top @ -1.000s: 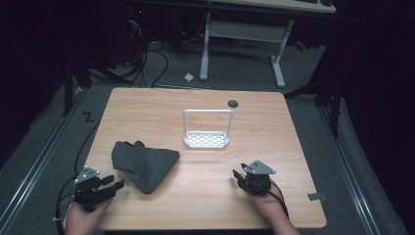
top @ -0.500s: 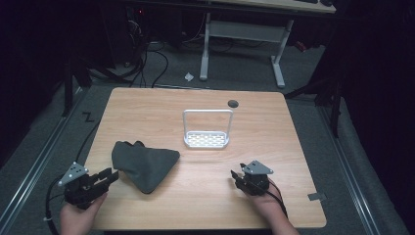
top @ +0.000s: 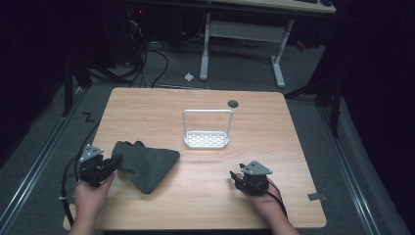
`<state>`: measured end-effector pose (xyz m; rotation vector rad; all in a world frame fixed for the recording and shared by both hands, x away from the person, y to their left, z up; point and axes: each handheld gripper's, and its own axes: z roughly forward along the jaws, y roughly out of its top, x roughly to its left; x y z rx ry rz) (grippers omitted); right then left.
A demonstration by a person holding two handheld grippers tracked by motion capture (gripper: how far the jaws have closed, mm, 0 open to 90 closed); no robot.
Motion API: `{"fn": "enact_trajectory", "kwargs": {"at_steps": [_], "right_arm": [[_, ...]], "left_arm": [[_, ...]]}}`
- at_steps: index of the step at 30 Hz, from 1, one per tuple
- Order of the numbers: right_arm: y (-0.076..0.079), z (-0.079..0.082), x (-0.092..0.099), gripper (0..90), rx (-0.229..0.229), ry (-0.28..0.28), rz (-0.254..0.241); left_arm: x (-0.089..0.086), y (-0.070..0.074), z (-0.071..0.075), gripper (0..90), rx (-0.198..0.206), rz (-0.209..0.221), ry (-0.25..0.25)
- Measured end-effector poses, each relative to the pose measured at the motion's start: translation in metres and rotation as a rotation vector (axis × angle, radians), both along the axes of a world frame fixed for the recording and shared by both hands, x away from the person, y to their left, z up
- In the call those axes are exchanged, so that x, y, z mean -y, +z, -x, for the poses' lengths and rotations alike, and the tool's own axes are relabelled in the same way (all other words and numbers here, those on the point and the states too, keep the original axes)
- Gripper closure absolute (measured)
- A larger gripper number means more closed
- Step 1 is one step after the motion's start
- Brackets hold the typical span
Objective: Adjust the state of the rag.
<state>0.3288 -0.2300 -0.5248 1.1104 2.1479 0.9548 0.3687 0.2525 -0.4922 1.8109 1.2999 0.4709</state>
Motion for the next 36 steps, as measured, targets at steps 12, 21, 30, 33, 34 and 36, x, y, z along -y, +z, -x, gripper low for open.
{"fn": "enact_trajectory", "kwargs": {"at_steps": [12, 21, 30, 33, 34, 36], "right_arm": [[-0.003, -0.001, -0.001, 51.6, -0.018, 0.011, 0.004], [-0.002, 0.0, -0.002, 50.3, -0.017, 0.015, 0.002], [0.0, 0.0, -0.001, 49.1, -0.013, 0.018, -0.005], [0.0, 0.0, 0.001, 48.7, -0.011, 0.014, -0.01], [0.001, 0.001, 0.001, 48.5, -0.011, 0.011, -0.013], [0.003, 0.002, 0.002, 47.8, -0.003, 0.008, -0.018]], "left_arm": [[0.02, -0.026, -0.003, 90.0, -0.057, -0.069, -0.087], [0.045, -0.027, 0.011, 90.0, -0.055, -0.059, -0.181], [0.074, -0.027, 0.02, 90.0, -0.052, -0.049, -0.27], [0.085, -0.028, 0.022, 90.0, -0.057, -0.038, -0.299], [0.088, -0.028, 0.023, 90.0, -0.057, -0.034, -0.306], [0.098, -0.028, 0.023, 90.0, -0.056, -0.028, -0.325]]}}
